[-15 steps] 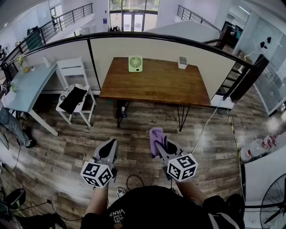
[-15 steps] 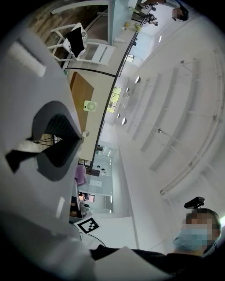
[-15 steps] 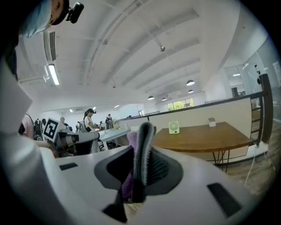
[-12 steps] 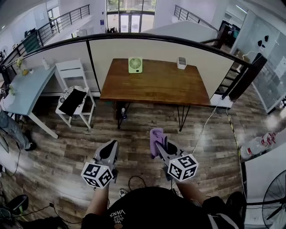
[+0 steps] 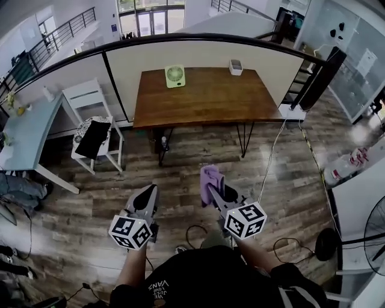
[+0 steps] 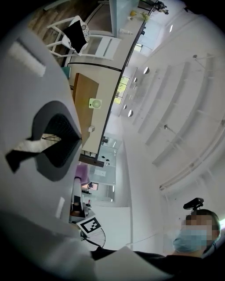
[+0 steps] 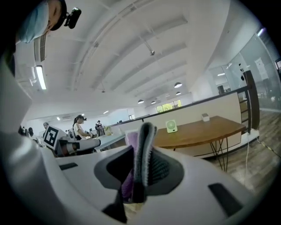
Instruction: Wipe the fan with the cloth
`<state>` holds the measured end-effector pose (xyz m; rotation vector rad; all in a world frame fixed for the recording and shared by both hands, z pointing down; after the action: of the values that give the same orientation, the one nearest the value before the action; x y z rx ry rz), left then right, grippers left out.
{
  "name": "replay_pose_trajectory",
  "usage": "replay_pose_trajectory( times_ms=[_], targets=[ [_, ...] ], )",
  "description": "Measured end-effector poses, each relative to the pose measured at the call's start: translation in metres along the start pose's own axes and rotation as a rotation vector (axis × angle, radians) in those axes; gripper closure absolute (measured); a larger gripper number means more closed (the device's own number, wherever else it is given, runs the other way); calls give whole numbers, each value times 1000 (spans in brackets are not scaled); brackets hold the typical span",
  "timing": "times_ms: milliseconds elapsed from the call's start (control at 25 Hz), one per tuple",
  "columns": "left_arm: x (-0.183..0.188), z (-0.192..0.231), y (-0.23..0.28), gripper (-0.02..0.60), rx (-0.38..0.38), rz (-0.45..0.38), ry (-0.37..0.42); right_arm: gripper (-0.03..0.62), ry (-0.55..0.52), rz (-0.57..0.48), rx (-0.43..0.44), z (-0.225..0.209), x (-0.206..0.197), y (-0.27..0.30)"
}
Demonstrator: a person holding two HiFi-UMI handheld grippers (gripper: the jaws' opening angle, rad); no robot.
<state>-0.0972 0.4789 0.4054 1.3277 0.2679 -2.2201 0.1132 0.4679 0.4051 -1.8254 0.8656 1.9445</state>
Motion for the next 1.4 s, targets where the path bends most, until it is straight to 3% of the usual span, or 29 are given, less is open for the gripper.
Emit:
replay_pose_trajectory(
  times_ms=[160, 360, 1040, 1400],
  targets=[
    [4, 14, -3, 570, -8, -1, -15, 510, 9, 21, -13, 10, -6, 7],
    [5, 30, 14, 571, -7, 11, -26, 510, 10, 30, -24, -8, -7, 29],
    [39, 56, 190, 570, 72, -45, -28, 510, -35, 38, 74, -171, 15, 136],
    [44, 76, 240, 571, 136, -62, -64, 510, -32, 77, 138, -218, 11, 188]
  ],
)
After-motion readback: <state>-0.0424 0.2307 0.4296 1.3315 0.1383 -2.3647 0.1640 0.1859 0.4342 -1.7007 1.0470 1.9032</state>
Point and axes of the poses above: the fingertips, and each gripper's own axes: y forward along the fingers, z to its left, x out of its top, the point moved 3 cm from there along -y, backward along the fingers, and after that the axes turned 14 degrees about -y, right-handed, at the moved point
